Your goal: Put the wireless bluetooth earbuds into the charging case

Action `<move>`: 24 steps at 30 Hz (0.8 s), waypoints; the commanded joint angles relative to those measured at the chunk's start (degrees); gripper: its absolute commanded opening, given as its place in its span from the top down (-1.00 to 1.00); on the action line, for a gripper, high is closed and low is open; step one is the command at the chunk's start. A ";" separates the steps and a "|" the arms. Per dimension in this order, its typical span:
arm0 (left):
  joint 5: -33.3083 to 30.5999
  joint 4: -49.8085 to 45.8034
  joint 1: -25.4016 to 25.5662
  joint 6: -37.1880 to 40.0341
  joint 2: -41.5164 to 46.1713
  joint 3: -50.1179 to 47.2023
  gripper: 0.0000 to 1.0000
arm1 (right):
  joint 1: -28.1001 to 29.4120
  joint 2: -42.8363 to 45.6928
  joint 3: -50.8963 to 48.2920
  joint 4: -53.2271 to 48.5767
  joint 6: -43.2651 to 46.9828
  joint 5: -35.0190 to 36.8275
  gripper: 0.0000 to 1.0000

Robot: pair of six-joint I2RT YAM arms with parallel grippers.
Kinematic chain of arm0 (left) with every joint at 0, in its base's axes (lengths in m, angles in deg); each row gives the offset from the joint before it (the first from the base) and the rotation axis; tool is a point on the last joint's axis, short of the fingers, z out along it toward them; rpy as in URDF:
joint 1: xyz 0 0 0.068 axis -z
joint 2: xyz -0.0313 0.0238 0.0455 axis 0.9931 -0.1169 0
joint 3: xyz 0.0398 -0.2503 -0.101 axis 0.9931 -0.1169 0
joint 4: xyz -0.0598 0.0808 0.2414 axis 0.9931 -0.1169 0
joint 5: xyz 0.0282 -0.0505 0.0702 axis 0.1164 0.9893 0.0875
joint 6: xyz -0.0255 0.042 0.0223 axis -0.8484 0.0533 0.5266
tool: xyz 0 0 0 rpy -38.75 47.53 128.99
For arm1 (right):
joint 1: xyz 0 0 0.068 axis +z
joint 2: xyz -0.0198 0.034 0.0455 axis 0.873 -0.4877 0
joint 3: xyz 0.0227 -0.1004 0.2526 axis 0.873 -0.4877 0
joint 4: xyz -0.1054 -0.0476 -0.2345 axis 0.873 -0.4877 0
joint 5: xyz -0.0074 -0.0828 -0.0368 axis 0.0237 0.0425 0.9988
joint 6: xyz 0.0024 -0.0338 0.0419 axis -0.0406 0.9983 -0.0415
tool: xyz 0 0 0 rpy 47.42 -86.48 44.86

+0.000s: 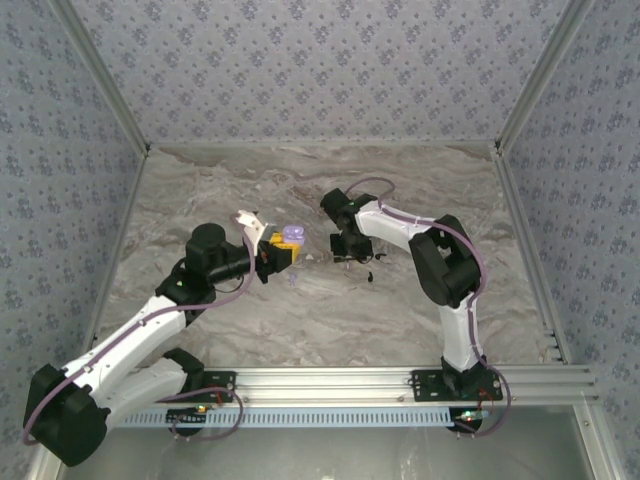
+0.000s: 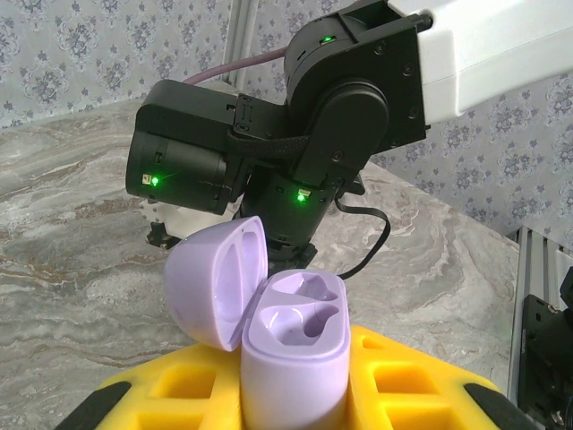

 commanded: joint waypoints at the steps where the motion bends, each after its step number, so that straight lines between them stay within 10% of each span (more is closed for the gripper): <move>1: 0.34 1.07 0.39 0.22 0.74 -0.05 0.50 | -0.42 -1.52 1.68 -2.06 -1.20 0.96 0.28; 24: 0.84 1.78 0.38 0.22 0.15 -0.07 0.50 | -0.79 -3.88 2.15 -1.05 -1.04 0.07 0.38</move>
